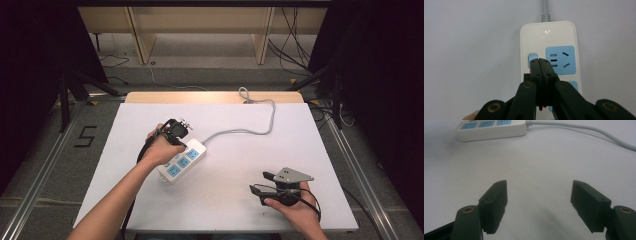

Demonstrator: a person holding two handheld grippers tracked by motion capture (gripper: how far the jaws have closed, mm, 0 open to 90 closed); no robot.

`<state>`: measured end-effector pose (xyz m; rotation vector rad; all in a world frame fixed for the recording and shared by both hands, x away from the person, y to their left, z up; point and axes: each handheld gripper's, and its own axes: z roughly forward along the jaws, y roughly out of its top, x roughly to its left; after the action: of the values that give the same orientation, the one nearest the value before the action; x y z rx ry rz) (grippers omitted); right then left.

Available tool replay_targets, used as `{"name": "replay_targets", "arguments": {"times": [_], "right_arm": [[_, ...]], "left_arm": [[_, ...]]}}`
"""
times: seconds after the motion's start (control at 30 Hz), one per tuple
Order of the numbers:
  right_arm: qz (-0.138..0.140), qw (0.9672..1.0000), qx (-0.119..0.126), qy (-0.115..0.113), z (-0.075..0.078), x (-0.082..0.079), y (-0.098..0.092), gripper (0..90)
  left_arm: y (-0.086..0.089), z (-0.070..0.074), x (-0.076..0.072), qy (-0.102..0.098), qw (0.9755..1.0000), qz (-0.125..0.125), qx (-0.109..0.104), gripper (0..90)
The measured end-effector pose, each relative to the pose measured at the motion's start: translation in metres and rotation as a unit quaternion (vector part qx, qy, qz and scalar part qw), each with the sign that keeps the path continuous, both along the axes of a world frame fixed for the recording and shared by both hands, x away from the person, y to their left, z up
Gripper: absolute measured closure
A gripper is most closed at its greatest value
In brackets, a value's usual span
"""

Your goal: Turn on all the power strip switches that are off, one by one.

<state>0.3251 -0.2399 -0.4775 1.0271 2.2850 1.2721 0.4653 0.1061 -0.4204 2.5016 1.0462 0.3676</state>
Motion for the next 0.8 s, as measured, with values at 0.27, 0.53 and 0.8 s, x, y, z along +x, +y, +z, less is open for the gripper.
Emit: {"name": "replay_targets", "arguments": {"times": [0.27,0.53,0.8], "right_arm": [[0.0,1.0,-0.001,-0.001,0.0,0.0,0.0,30.6],[0.001,1.0,-0.002,0.0,0.0,0.0,0.001,30.6],[0.0,1.0,-0.001,0.0,0.0,0.0,0.0,30.6]], "left_arm": [[0.005,0.001,-0.006,-0.003,1.0,0.002,0.0,89.7],[0.011,0.001,-0.011,-0.001,1.0,0.005,-0.003,89.7],[0.015,0.002,-0.015,0.0,1.0,0.005,-0.004,89.7]]}}
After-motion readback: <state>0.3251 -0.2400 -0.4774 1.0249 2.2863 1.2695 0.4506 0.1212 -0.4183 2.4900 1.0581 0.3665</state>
